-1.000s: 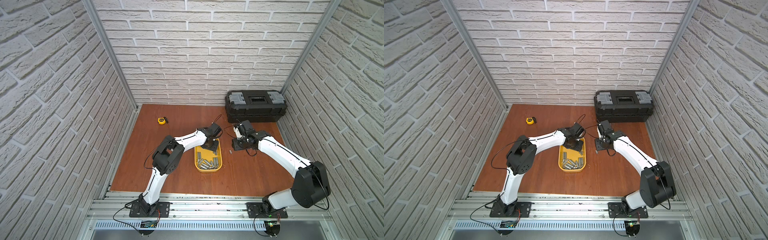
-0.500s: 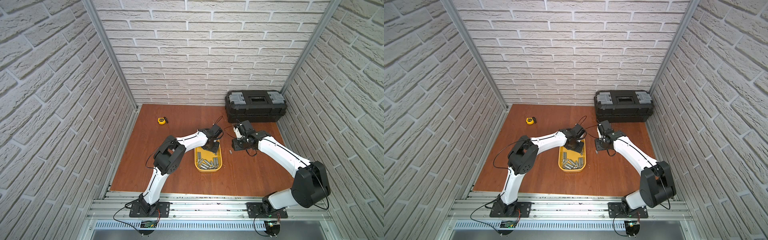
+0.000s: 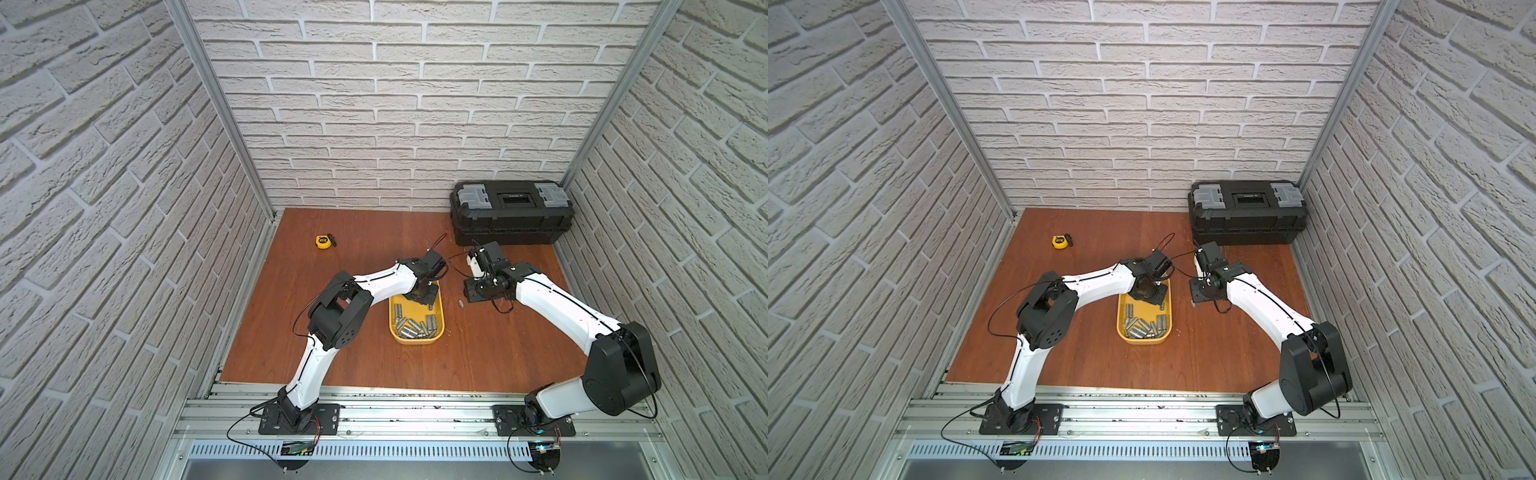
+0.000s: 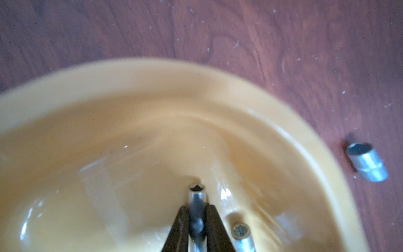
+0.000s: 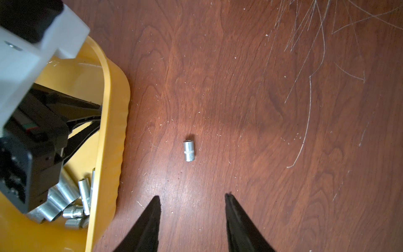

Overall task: Take out the socket from the storage box
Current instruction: Pick up the socket head from the storage box.

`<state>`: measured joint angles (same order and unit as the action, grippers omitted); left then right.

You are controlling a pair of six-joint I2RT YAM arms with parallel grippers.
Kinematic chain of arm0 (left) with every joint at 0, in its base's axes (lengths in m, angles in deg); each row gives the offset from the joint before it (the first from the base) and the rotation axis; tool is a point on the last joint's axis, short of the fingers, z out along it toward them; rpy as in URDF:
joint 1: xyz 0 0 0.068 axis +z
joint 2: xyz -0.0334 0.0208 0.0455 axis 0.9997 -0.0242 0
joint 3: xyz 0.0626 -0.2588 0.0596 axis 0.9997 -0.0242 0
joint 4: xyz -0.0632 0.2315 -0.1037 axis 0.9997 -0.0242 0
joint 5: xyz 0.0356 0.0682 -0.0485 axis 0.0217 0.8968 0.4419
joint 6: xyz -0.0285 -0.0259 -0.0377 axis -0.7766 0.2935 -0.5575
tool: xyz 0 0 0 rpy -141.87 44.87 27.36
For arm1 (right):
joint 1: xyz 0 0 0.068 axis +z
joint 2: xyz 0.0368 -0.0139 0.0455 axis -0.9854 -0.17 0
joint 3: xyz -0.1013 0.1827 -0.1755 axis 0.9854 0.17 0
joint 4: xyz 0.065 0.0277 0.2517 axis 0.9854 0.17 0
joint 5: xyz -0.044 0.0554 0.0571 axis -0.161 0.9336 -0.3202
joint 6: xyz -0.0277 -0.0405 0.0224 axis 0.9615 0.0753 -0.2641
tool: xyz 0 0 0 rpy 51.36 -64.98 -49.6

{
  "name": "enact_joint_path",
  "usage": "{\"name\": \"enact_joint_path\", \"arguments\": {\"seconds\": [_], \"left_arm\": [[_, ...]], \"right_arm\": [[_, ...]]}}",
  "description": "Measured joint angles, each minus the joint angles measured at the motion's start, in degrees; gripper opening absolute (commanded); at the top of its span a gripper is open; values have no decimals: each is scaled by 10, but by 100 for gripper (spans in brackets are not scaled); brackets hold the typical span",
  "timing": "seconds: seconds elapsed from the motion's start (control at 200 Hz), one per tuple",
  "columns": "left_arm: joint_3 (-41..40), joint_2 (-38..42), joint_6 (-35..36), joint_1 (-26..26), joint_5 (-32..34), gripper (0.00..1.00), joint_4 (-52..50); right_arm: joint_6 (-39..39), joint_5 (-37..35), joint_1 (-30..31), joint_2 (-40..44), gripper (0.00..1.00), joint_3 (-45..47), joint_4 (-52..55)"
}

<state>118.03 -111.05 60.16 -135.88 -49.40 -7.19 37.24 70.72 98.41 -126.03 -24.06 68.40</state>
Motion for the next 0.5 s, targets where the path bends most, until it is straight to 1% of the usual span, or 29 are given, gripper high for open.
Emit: {"name": "enact_joint_path", "arguments": {"seconds": [0.135,0.335,0.4,0.5], "left_arm": [[-2,2,0,-1,8,11,1],[-16,28,3,2,17,12,-23],[-17,49,4,7,16,12,-29],[-27,107,9,21,14,12,-31]], "right_arm": [[0,1,0,0,49,0,0],[0,2,0,-2,49,0,0],[0,2,0,-5,49,0,0],[-2,5,0,-12,49,0,-1]]}}
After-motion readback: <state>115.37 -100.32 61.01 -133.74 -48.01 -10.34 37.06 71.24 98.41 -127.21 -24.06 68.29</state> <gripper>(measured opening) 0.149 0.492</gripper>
